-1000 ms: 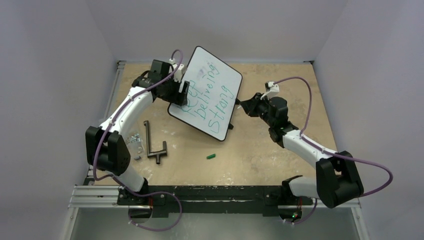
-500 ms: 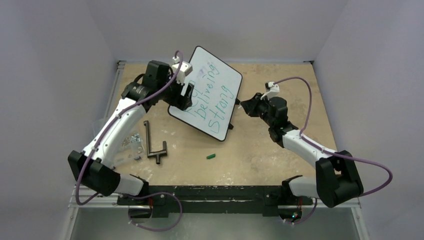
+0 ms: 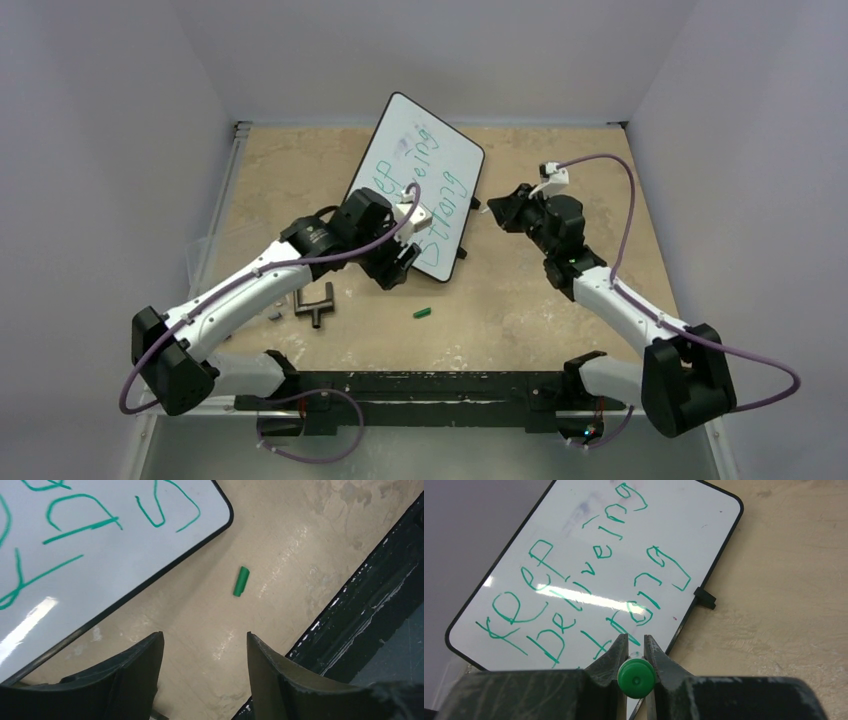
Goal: Write a sentence on the whiteboard
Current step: Pick up the pen cap from the center of the board, then insert the whiteboard marker without the cap into the pen cap.
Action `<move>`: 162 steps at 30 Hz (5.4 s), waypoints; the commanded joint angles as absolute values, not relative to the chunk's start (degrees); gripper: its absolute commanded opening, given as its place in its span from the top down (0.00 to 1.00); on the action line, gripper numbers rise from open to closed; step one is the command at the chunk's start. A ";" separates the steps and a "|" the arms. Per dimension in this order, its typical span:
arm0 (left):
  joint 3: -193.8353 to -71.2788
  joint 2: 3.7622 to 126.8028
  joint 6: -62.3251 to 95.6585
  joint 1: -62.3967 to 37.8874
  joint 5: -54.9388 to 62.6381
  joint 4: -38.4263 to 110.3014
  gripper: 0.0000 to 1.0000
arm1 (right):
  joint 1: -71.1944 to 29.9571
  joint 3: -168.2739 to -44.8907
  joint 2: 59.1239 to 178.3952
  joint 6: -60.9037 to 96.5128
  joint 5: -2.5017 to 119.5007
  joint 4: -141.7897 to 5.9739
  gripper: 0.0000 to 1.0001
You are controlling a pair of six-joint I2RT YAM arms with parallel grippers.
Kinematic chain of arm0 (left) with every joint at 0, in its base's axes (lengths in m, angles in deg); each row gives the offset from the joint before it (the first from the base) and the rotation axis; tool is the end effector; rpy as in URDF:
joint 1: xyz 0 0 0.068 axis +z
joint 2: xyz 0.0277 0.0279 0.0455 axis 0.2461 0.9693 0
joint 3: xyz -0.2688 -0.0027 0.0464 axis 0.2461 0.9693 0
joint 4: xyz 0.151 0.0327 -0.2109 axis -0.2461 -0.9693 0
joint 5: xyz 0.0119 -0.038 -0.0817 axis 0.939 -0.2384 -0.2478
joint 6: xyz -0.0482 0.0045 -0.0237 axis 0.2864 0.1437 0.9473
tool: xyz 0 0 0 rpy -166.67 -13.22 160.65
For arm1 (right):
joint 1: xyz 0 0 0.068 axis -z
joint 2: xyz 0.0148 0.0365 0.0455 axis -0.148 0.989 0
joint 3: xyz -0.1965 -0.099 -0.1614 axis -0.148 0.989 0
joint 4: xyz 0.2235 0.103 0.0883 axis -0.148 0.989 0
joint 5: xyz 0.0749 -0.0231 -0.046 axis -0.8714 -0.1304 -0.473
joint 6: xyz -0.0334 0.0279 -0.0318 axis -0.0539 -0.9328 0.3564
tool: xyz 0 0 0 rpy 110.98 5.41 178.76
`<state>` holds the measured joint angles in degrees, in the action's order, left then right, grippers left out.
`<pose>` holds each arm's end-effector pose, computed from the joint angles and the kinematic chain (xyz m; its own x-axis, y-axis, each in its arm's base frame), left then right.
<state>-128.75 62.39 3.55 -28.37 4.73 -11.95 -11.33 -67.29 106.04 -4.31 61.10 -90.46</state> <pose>0.1880 -0.1792 0.3238 -0.5434 0.5360 -0.6461 0.7471 0.6597 -0.0811 0.2528 0.0945 0.2608 -0.3467 0.3872 -0.8543 -0.2875 0.8231 0.4898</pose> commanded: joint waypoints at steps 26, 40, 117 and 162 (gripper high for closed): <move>-117.66 80.17 11.31 -37.78 2.18 8.58 0.61 | -11.44 -73.28 102.45 -1.66 65.07 -84.72 1.00; -115.23 84.21 11.81 -37.98 0.17 12.89 0.65 | -11.44 -74.64 104.61 -1.53 64.96 -84.85 1.00; -140.14 66.95 104.68 -23.22 9.39 -4.65 1.00 | -30.61 -61.83 92.92 26.22 55.92 -126.51 1.00; -130.89 64.43 116.57 -21.28 5.06 8.13 1.00 | -35.71 -61.39 98.67 30.65 60.50 -124.23 1.00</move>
